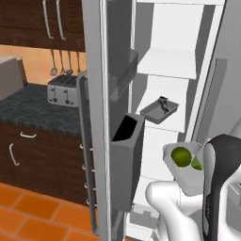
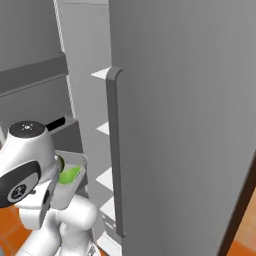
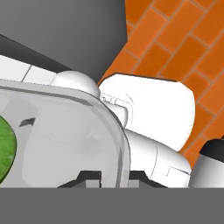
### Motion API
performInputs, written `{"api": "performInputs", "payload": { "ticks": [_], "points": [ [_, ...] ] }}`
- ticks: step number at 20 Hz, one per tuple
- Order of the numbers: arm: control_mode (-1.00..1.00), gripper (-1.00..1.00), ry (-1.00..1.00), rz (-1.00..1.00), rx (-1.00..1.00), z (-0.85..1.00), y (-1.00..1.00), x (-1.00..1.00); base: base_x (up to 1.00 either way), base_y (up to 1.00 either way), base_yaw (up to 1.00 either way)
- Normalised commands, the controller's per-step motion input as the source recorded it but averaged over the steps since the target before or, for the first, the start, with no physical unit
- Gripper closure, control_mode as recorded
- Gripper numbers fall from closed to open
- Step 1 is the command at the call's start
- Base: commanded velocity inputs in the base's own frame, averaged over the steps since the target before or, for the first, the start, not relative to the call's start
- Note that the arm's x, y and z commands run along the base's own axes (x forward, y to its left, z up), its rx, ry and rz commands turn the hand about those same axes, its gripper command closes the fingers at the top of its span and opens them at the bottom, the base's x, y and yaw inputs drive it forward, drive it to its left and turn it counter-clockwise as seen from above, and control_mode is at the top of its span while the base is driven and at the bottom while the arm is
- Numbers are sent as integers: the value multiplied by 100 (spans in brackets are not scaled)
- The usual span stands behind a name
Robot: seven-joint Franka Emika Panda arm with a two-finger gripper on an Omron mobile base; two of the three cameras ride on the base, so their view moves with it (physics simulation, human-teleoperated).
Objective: Take the meat container that has the fish and place it on the second highest rack of the freezer. Then take the vegetable container that has the lemon wedge and lime and place it on the highest rack of the freezer.
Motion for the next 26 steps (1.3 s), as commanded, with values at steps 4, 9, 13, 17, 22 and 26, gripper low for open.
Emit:
{"api": "performInputs", "payload": {
  "ticks": [4,9,13,17,22,26],
  "points": [
    [100,100,0,0,0,0,0,0,0,8,-25],
    [100,100,0,0,0,0,0,0,0,15,-20],
    [-100,100,-23,-3,3,30,10,-8,0,16,-6],
    [-100,100,-36,-3,1,91,7,-25,0,0,0],
    [-100,100,-13,0,2,100,0,-9,0,0,0],
    [-100,100,3,0,0,100,0,29,0,0,0]
  ]
}}
